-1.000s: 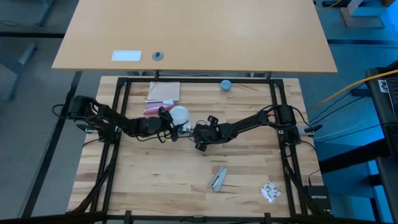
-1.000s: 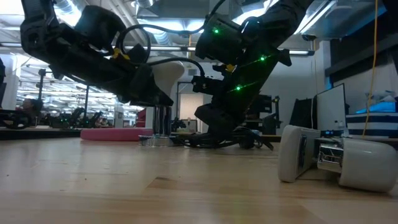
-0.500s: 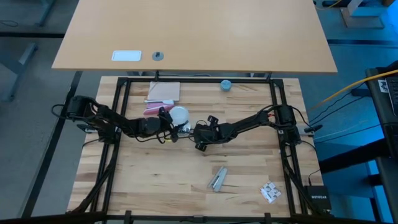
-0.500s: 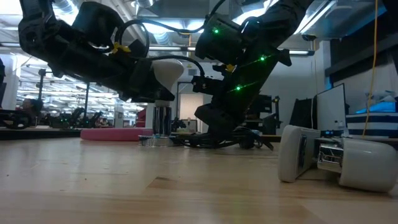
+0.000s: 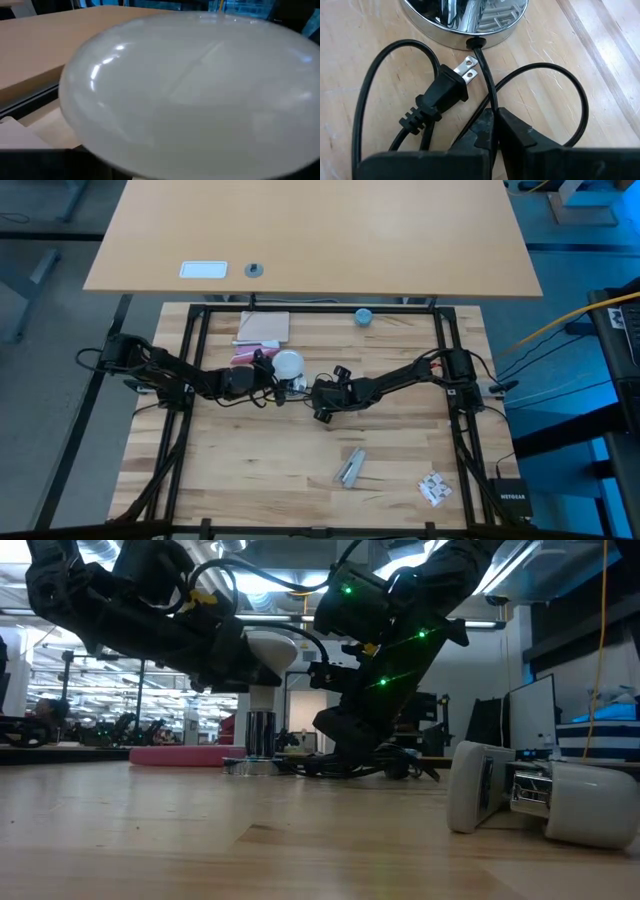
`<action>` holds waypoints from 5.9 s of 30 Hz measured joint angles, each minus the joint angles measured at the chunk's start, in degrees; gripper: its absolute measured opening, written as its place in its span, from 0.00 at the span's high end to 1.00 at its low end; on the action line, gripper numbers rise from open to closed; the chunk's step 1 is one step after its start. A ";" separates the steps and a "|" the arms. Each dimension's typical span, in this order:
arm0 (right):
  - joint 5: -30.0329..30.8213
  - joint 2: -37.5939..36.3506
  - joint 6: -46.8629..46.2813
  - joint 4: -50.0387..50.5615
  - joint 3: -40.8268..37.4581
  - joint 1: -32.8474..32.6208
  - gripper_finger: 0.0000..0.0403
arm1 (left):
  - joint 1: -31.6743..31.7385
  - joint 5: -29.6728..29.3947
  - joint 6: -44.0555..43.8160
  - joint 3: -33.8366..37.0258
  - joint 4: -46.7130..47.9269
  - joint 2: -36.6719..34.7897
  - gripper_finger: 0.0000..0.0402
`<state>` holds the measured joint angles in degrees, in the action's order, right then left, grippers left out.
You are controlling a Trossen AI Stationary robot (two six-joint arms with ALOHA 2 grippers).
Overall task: Screw lightbulb
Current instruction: Insert the lightbulb into the lamp
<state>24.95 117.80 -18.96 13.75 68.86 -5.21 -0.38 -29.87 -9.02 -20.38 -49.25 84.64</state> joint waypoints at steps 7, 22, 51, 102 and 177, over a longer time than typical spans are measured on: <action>0.04 0.00 0.01 -0.14 0.00 -0.02 0.94 | 0.00 0.04 -0.01 0.00 0.80 0.00 0.51; 1.90 0.22 2.95 0.32 1.13 -0.07 0.94 | -0.02 0.05 -0.02 -0.08 2.00 0.00 0.57; -0.06 0.28 13.55 9.28 12.43 -0.07 0.70 | -0.02 0.02 0.00 -0.09 2.49 0.00 0.56; 8.46 6.84 11.69 19.67 18.49 3.94 0.71 | -0.05 1.94 -1.26 -0.04 2.73 0.00 0.56; -3.12 -45.97 23.32 -33.88 -38.04 -10.52 0.71 | -5.77 2.77 -11.28 -0.04 2.84 0.07 0.56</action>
<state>21.84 71.83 4.36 -20.13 30.82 -15.74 -6.16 -27.09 -20.30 -20.43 -46.41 84.71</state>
